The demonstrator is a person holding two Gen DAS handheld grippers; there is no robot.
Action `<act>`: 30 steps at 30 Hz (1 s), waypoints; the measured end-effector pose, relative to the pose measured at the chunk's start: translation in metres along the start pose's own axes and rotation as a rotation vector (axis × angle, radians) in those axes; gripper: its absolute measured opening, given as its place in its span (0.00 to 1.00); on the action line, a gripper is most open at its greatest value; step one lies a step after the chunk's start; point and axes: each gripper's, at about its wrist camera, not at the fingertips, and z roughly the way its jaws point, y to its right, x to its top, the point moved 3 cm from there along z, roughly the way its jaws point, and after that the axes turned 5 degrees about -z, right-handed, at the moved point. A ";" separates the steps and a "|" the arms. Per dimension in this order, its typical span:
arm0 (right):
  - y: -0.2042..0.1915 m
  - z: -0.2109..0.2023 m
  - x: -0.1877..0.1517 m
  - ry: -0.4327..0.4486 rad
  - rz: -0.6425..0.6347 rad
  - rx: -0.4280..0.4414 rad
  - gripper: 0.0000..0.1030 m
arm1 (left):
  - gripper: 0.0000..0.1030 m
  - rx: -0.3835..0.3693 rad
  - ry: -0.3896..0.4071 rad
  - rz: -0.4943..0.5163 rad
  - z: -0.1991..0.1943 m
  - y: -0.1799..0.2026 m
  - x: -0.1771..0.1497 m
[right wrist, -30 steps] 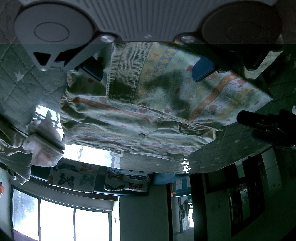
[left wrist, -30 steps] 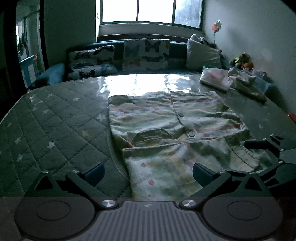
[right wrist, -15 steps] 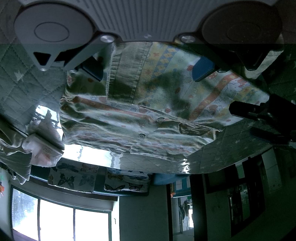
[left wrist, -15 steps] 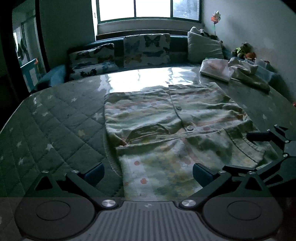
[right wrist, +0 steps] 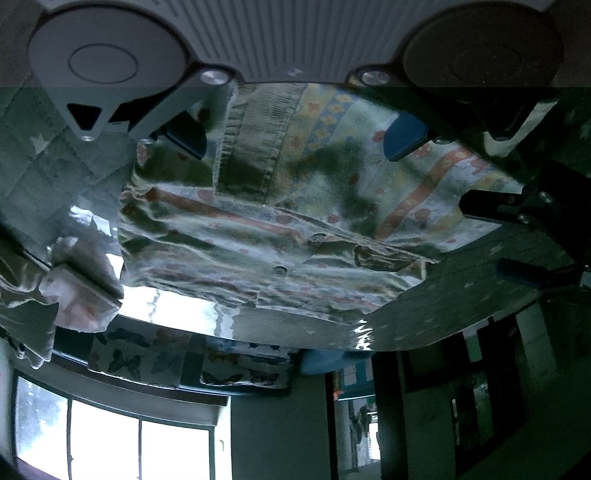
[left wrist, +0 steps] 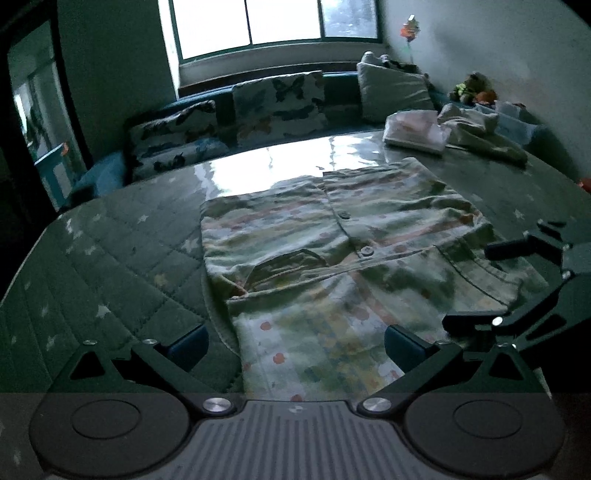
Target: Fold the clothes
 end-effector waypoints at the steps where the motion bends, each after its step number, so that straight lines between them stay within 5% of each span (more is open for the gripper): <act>1: 0.000 -0.002 0.001 -0.001 -0.009 0.002 1.00 | 0.98 -0.007 0.002 0.008 -0.001 0.000 0.000; 7: 0.000 -0.019 0.005 -0.003 -0.062 0.000 0.97 | 0.90 -0.054 0.019 0.072 -0.011 0.005 -0.006; 20: -0.002 -0.063 -0.003 -0.048 -0.201 -0.001 0.82 | 0.77 -0.179 0.065 0.366 -0.039 0.025 -0.037; 27: -0.004 -0.077 -0.013 -0.089 -0.284 0.000 0.77 | 0.59 -0.235 0.062 0.524 -0.053 0.028 -0.059; 30: -0.005 -0.078 -0.016 -0.098 -0.305 0.001 0.77 | 0.58 -0.248 0.078 0.597 -0.051 0.039 -0.069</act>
